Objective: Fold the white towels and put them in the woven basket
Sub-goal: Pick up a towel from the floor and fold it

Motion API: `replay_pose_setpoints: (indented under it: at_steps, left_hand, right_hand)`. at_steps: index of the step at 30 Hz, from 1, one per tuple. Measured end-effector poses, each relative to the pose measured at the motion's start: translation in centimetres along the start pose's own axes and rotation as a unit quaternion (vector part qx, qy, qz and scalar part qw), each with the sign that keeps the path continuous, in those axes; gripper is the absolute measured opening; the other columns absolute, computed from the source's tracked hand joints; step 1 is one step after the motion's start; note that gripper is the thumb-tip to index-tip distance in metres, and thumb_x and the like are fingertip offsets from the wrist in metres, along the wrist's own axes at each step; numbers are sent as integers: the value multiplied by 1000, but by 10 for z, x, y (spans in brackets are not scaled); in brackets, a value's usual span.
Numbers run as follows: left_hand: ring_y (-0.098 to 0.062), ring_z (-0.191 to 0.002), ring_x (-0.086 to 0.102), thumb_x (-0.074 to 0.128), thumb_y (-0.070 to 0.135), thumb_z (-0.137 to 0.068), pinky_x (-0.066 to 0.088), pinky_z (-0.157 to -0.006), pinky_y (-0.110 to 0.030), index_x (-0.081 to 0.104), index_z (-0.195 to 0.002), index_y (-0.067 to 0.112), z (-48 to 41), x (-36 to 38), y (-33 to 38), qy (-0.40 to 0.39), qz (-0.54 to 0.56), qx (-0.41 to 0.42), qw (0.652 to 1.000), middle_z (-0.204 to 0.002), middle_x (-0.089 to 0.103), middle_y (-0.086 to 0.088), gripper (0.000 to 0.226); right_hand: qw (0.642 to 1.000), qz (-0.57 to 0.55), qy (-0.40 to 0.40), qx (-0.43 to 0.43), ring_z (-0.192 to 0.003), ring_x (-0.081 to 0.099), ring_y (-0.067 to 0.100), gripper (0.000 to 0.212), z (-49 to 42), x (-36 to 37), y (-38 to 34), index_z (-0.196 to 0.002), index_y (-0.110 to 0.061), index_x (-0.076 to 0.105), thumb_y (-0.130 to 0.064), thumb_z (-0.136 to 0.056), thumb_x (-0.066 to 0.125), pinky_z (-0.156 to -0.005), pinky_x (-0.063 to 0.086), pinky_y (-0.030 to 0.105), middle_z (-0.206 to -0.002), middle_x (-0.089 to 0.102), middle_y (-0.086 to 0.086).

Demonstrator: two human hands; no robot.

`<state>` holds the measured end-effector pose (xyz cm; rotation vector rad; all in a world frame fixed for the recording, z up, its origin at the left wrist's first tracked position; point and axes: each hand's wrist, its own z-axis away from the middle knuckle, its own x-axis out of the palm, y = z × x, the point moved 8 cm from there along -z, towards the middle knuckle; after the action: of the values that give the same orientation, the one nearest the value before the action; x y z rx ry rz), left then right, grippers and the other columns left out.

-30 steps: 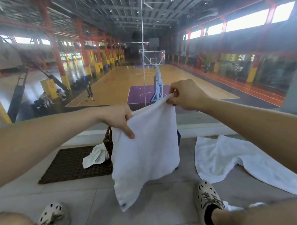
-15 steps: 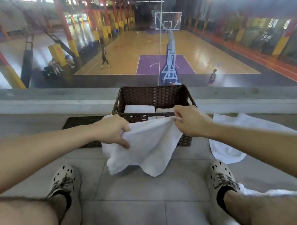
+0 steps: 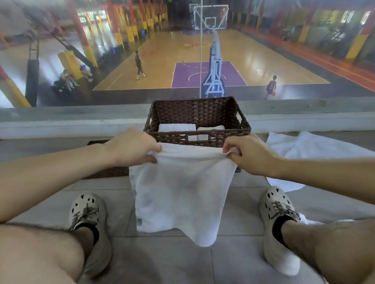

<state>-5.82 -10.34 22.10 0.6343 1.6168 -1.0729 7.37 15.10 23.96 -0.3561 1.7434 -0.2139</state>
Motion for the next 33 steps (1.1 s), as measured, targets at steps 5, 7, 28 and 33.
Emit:
replay_pose_setpoints:
  at_steps: [5,7,28,33]
  left_hand:
    - [-19,-89,66,83,37,-88,52,-62,-36,54,-77,24,15,-18,21,12,27,93,995,-117,61,7,33]
    - [-22,-79,62,78,41,-89,49,-63,-38,48,-75,25,15,-9,45,-50,21,110,992,-93,61,5,37]
    - [-7,-59,52,90,37,-85,43,-59,-28,69,-70,19,14,37,65,-126,432,-103,887,-62,57,12,31]
    - [-12,-66,76,91,32,-86,59,-66,-28,74,-78,25,25,42,78,-214,381,-39,899,-70,76,6,20]
  right_hand:
    - [996,-35,75,12,-68,57,-10,13,-2,-24,-10,-98,-19,78,-11,-98,67,-60,37,1,-56,54,-23]
    - [994,-49,101,6,-71,56,-17,18,-8,-33,-16,-97,-20,80,-9,-97,66,-60,37,2,-62,57,-39]
    - [970,-129,174,114,-68,62,0,18,-13,-41,23,-95,-27,86,-14,-95,73,-63,47,13,-72,65,-23]
    - [974,-129,165,87,-65,61,-1,18,-15,-45,6,-97,-26,86,-14,-97,72,-53,37,0,-71,64,-24]
